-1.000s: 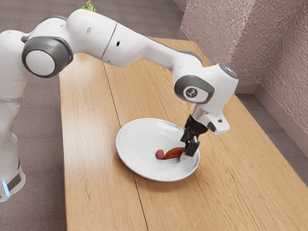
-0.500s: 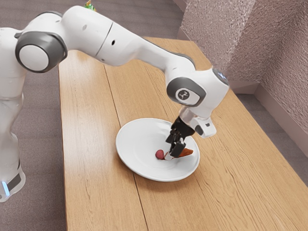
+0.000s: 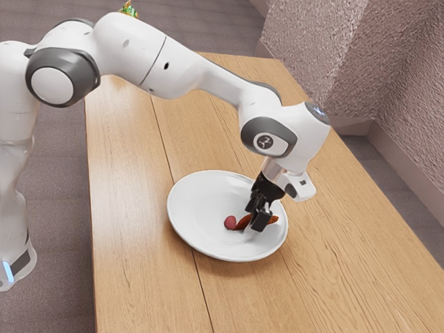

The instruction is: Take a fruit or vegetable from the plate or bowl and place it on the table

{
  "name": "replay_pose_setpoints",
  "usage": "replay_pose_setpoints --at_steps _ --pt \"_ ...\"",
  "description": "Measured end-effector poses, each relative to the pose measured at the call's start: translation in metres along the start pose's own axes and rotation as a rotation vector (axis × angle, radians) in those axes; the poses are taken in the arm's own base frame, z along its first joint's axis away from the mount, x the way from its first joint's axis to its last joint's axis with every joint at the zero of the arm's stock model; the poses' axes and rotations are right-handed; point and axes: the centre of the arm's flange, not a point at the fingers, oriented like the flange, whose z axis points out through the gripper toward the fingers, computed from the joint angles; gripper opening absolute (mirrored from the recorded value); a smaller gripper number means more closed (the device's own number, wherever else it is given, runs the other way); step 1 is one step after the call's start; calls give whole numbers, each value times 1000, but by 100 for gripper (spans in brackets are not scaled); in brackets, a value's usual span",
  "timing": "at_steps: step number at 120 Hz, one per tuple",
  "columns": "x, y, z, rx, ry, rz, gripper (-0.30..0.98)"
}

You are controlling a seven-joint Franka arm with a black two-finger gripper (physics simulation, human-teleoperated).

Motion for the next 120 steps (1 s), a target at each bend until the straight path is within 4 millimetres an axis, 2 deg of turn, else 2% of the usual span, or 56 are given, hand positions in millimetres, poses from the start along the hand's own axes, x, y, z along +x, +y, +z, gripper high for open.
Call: replay_pose_setpoints --at_steps 19,31,56,78,96,112,120 --pt "-2 1 -5 2 7 0 34" --pt "-2 1 -6 3 7 0 22" --pt "-3 2 -9 7 11 0 19" --pt "-8 4 -25 27 38 7 18" --pt "-11 7 -52 49 81 13 18" --pt "-8 9 -84 75 139 20 19" --pt "-6 8 -106 90 183 20 19"
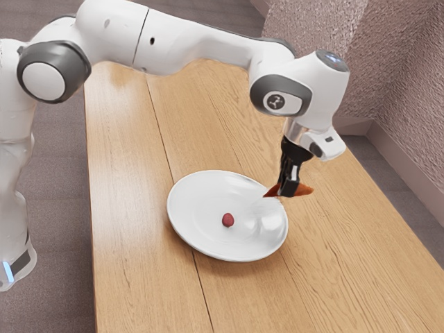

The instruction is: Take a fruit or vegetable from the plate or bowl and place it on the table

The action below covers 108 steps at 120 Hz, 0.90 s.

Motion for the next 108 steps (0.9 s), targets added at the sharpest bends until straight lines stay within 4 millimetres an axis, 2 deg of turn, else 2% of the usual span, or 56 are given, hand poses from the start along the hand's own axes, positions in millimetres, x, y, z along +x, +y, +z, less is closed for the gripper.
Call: replay_pose_setpoints --at_steps 10,17,24,37,56,65,80,93,108 --pt "9 -9 -23 25 51 -8 19" --pt "9 -24 -30 46 63 -30 19" --pt "6 -50 -32 65 63 -69 19" --pt "-8 -113 -31 100 51 -160 19" --pt "-35 -178 -30 126 14 -245 19" --pt "-47 -202 -29 132 -6 -274 19" --pt "-54 -213 -26 128 -28 -268 19" --pt "-58 -219 -25 105 -31 -263 45" --pt "-58 -213 -25 58 -29 -242 59"
